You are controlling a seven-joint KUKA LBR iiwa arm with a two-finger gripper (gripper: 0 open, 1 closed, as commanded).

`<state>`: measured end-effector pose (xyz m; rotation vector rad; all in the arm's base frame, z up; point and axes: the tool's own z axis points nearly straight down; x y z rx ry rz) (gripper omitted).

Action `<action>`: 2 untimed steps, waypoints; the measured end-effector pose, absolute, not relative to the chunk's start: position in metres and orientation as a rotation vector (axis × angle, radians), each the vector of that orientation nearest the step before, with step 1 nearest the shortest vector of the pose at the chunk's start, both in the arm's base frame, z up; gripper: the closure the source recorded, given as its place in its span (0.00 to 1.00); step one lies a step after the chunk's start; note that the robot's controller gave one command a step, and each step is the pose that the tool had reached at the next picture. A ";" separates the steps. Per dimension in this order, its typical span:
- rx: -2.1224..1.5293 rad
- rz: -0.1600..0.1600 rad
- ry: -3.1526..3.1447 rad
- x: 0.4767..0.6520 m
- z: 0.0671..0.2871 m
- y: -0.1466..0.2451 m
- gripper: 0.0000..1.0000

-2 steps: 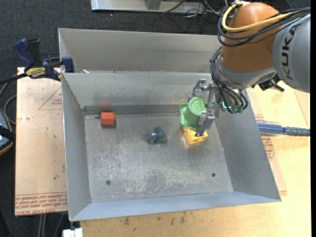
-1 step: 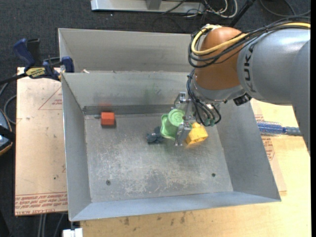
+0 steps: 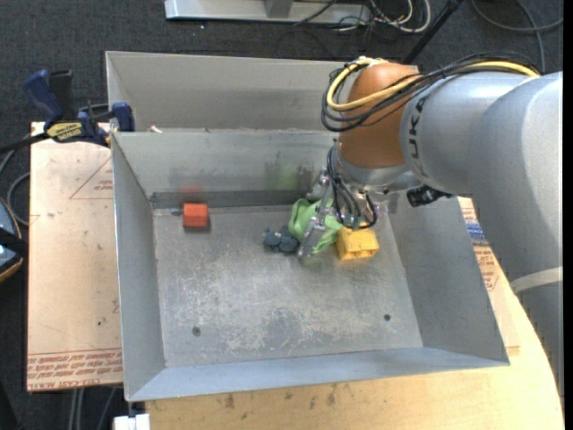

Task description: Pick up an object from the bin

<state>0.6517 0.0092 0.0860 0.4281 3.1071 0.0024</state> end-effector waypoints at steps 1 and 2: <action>0.426 0.001 3.109 0.651 0.083 0.009 1.00; 0.418 0.004 3.103 0.641 0.190 0.010 1.00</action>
Offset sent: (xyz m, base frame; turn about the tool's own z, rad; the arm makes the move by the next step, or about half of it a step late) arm 0.0000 0.0000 0.0000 0.0000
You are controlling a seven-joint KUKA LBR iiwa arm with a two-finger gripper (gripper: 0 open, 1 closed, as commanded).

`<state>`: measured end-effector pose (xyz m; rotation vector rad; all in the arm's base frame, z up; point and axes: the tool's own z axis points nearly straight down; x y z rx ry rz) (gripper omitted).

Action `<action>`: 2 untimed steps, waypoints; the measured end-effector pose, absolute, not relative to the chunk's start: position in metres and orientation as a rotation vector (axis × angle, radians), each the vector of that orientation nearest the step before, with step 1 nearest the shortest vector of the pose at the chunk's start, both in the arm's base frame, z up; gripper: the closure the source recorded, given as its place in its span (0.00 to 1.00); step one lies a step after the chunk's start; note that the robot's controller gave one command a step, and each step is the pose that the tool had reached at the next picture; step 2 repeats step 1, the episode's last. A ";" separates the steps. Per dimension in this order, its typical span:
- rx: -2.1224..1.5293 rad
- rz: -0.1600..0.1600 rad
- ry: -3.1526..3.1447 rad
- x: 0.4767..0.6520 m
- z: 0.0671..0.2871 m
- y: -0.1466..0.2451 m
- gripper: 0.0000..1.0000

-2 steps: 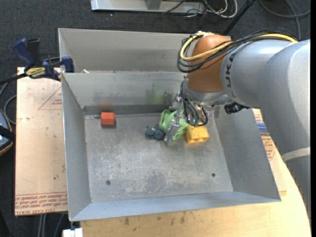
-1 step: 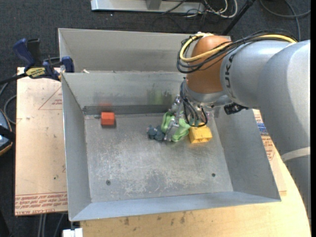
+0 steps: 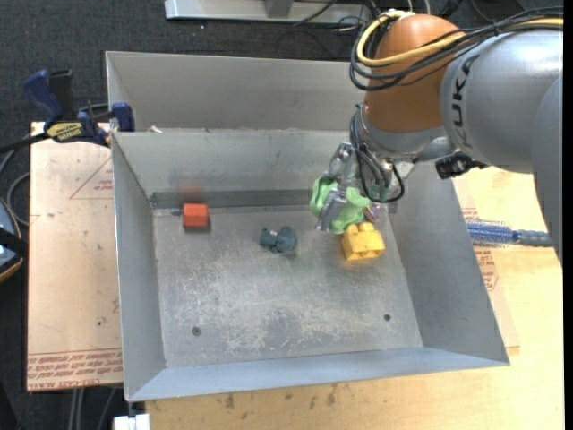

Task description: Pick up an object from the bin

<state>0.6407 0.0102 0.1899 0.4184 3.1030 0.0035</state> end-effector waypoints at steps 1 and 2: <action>0.076 0.000 3.131 0.629 0.262 -0.009 1.00; 0.076 0.000 3.131 0.629 0.262 -0.009 1.00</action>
Offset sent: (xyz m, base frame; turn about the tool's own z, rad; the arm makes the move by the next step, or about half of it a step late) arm -0.0134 -0.0192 0.0698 -0.2223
